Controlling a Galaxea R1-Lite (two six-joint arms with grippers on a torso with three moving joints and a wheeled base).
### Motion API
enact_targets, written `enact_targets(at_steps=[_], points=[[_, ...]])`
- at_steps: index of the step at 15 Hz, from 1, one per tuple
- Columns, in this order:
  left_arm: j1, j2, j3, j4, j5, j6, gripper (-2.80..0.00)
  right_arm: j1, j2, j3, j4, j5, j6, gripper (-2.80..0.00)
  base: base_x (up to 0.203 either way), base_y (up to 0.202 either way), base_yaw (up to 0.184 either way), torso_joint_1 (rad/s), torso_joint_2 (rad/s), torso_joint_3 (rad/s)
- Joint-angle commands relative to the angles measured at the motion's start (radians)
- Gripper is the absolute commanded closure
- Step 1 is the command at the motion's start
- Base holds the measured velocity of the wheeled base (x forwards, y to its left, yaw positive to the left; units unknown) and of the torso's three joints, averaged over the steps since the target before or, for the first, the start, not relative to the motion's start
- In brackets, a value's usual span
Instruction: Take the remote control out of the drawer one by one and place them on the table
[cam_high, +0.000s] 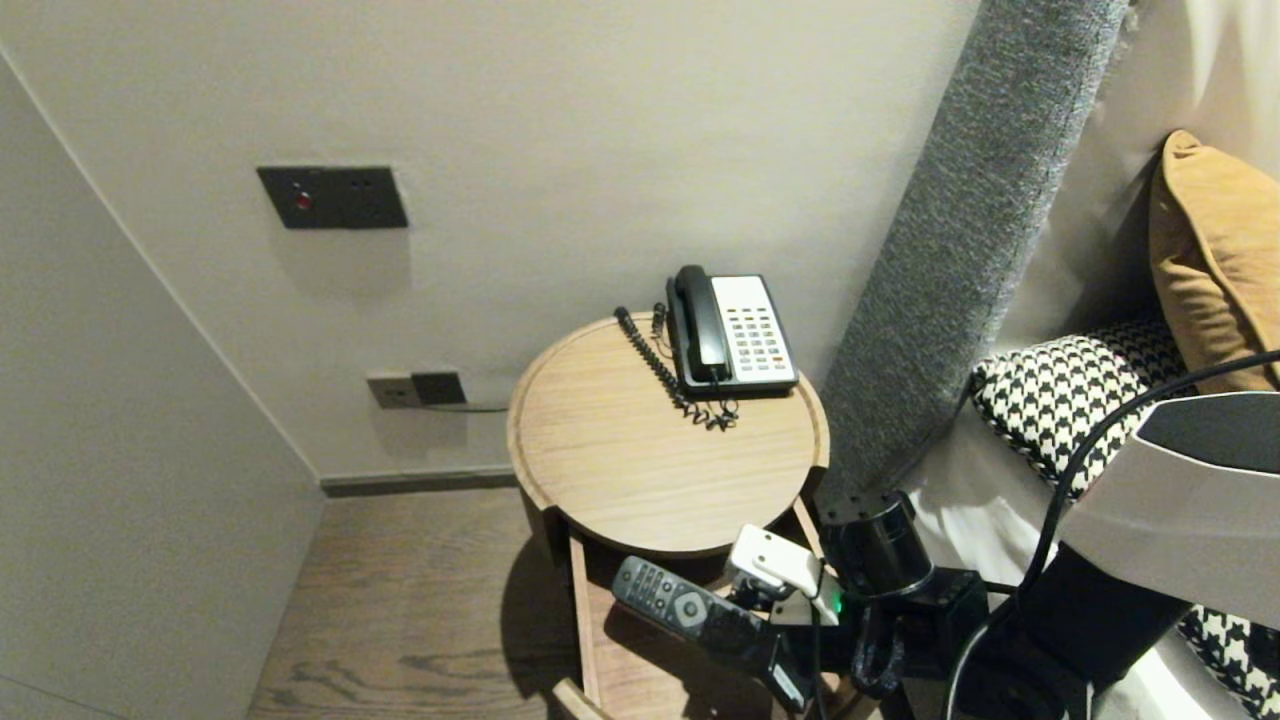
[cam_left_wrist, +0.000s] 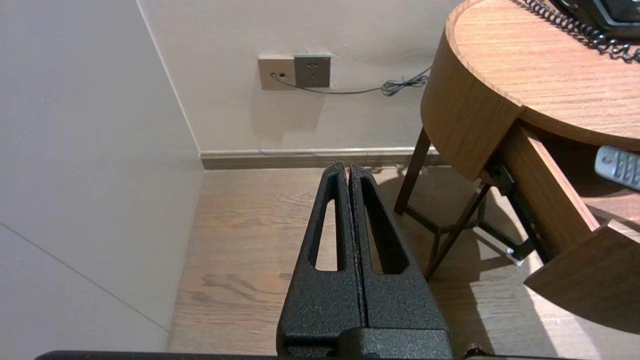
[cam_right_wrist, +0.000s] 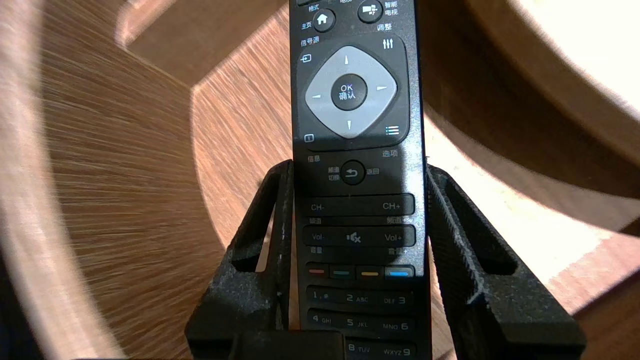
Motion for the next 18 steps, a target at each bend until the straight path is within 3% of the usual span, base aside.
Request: enact_targets(at_steps=[1,14,18], points=[[0.001,0.001,0.000,0.000,0.001,0.000,0.00,0.012,-0.047,0.012,-0.004,-0.002,-0.002,0.00,0.000,0.000,0.000,0.000,0.00,0.000],[0.001,0.000,0.000,-0.001,0.001,0.000,0.00,0.013,-0.187,-0.013,0.081,-0.045,0.023,0.00,0.000,0.000,0.000,0.000,0.00,0.000],[0.001,0.001,0.000,-0.001,0.001,0.000,0.00,-0.025,-0.201,-0.176,0.207,-0.072,0.028,0.00,0.000,0.000,0.000,0.000,0.00,0.000]])
